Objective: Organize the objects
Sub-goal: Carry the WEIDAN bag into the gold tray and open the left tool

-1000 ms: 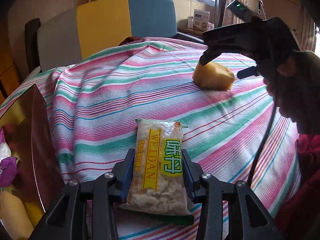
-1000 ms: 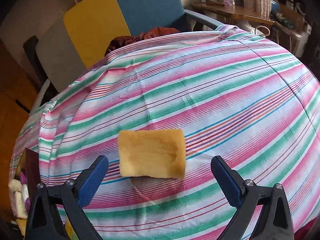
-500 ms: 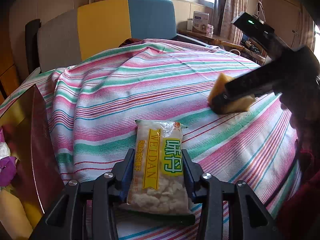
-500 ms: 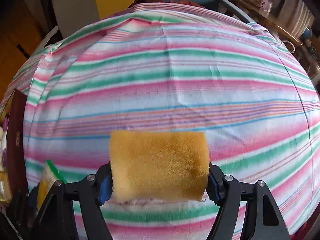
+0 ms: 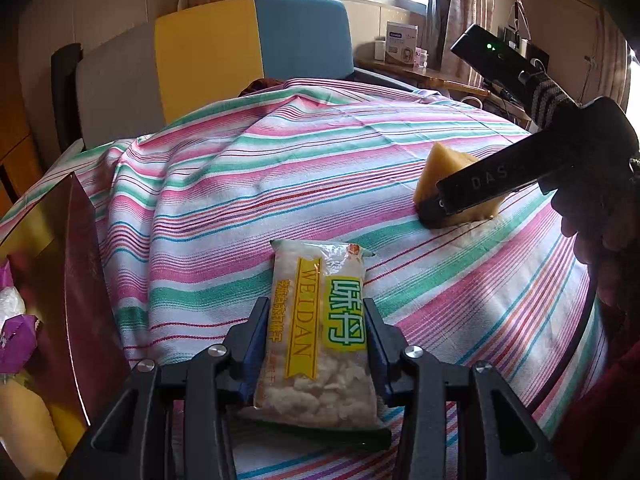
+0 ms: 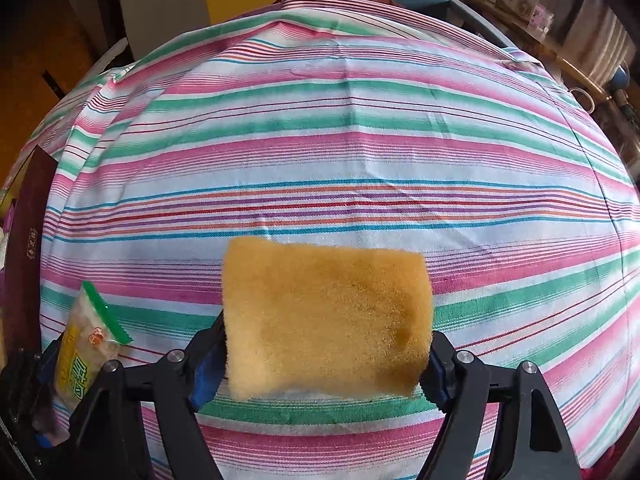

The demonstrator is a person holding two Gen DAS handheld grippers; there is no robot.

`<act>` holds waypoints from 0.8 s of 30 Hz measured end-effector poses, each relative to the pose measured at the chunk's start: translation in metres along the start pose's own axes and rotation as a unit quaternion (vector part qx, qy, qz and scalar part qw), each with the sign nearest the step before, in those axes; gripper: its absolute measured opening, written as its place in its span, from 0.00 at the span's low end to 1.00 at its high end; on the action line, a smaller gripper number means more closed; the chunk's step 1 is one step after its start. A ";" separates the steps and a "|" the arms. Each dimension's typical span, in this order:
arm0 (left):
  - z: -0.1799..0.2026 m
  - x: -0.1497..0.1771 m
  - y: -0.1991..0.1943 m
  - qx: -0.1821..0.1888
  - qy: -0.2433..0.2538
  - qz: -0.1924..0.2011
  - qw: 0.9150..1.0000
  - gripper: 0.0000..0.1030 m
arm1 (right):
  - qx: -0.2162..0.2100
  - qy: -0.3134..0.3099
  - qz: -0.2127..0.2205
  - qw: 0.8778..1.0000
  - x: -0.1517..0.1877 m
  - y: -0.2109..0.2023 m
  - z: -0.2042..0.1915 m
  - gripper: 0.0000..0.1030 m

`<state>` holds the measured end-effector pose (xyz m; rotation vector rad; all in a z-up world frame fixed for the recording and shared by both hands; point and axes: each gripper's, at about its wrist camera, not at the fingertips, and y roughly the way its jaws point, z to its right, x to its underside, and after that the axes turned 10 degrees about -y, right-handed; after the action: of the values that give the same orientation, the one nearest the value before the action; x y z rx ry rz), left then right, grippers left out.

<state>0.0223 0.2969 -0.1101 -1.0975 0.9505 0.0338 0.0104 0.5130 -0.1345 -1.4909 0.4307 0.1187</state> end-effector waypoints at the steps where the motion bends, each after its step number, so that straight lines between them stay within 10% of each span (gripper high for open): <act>1: 0.000 0.000 0.000 0.000 0.000 0.000 1.000 0.43 | 0.000 0.000 0.000 1.000 -0.002 0.001 -0.001 0.79; 24: 0.000 -0.001 0.001 -0.003 0.003 -0.001 1.000 0.43 | -0.002 -0.010 -0.001 1.000 -0.015 0.016 -0.001 0.87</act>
<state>0.0214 0.2974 -0.1100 -1.1039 0.9554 0.0320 -0.0091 0.5158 -0.1444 -1.4939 0.4135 0.1325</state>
